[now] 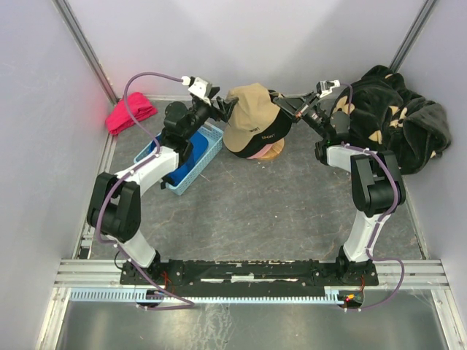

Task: Stack the hats
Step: Stack the hat on the hat.

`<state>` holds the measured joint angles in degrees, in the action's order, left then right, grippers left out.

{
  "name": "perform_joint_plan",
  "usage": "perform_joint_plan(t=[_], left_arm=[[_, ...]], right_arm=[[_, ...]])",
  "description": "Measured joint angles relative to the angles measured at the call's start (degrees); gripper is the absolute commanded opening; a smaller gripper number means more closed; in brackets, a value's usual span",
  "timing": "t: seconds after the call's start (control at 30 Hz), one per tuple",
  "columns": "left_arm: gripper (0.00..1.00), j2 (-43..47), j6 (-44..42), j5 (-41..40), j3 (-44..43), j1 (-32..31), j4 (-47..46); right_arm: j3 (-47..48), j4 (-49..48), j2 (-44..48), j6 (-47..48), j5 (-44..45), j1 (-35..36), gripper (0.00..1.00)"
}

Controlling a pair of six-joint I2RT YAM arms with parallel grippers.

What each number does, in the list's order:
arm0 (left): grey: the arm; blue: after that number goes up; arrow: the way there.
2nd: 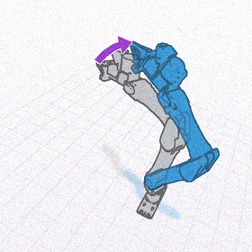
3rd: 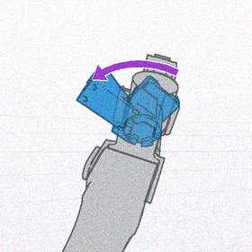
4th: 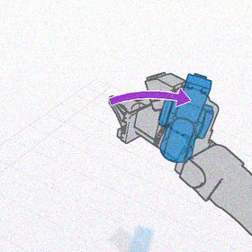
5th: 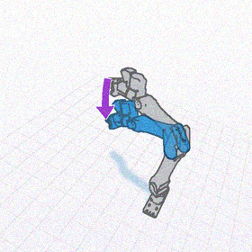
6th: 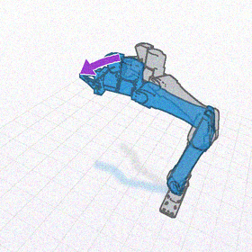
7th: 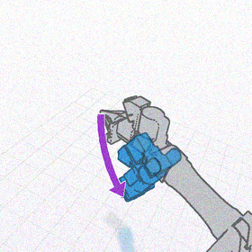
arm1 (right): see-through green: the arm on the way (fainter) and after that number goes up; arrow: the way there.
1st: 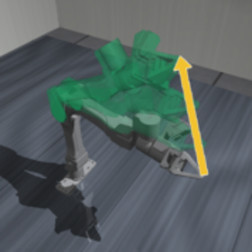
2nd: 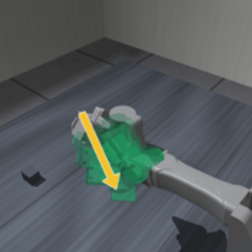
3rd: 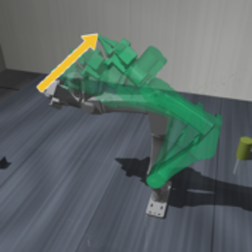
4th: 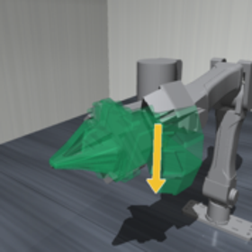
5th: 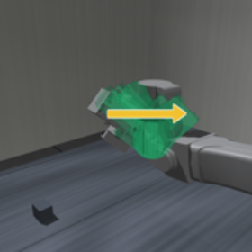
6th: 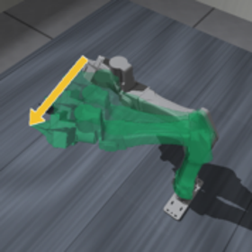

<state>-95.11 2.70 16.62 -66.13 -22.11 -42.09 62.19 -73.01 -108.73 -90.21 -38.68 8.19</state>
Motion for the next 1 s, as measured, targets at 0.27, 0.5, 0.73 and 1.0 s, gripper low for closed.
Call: perform_joint_plan(t=[0.27,0.5,0.73,1.0], left_arm=[[0.59,-1.7,-0.3,1.8,-3.0,0.0,0.9],[0.36,-2.5,-0.8,3.6,-4.8,0.0,2.6],[0.31,-2.8,-0.9,5.9,-6.0,0.0,3.5],[0.3,-2.8,-0.9,7.1,-7.9,0.0,4.9]], right_arm=[[0.3,-0.1,-0.8,0.0,-0.2,-0.1,0.03],[0.3,0.0,-1.0,0.0,-0.3,-0.6,0.03],[0.3,0.0,-1.0,0.0,-0.3,-0.9,0.05],[0.3,0.0,-1.0,0.0,-0.1,-1.0,0.05]])
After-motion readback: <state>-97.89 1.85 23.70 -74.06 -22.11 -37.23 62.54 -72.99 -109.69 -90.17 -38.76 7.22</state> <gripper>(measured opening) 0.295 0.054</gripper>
